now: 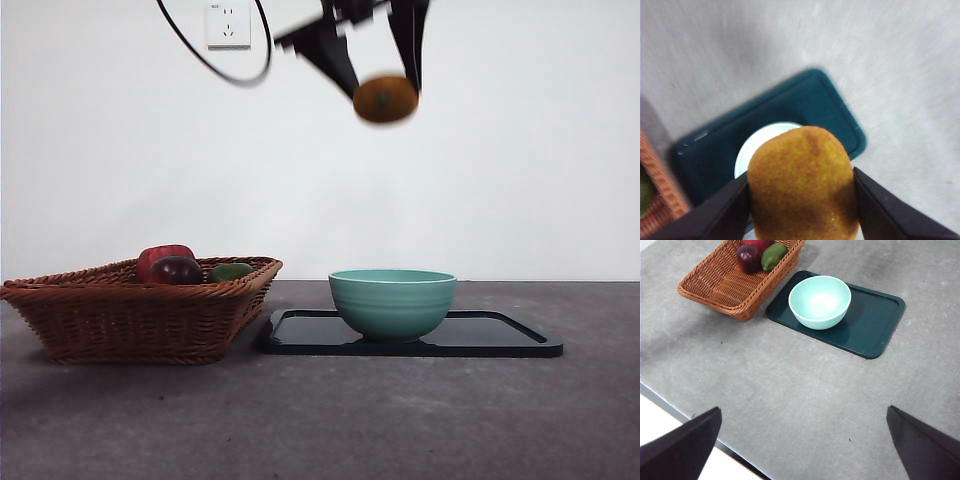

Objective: Pick up the wifruite, put it on the bowl, pick up the plate, put it on desk

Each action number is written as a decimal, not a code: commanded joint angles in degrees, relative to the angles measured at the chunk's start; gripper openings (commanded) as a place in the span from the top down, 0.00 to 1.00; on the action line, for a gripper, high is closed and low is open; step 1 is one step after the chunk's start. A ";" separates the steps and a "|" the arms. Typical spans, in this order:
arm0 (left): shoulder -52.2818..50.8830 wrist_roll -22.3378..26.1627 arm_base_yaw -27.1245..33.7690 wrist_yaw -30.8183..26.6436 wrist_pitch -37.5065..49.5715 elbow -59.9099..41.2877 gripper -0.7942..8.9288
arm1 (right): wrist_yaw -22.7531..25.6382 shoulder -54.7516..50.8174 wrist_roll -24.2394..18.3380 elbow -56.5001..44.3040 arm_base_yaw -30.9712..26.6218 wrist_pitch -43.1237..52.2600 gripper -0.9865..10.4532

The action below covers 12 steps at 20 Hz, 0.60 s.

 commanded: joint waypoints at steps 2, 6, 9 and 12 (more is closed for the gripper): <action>-6.01 1.44 -1.38 0.11 -3.08 -1.81 0.70 | 0.02 0.22 0.57 0.55 0.35 0.55 0.41; -16.55 1.92 -1.99 0.07 -3.08 -16.52 0.70 | 0.04 0.22 0.55 0.55 0.35 0.55 0.41; -24.44 1.84 -2.05 -0.07 -3.06 -29.38 0.70 | 0.04 0.22 0.57 0.55 0.35 0.55 0.41; -30.82 -0.52 -1.46 -3.45 -3.06 -40.19 0.70 | 0.04 0.22 0.55 0.55 0.35 0.57 0.41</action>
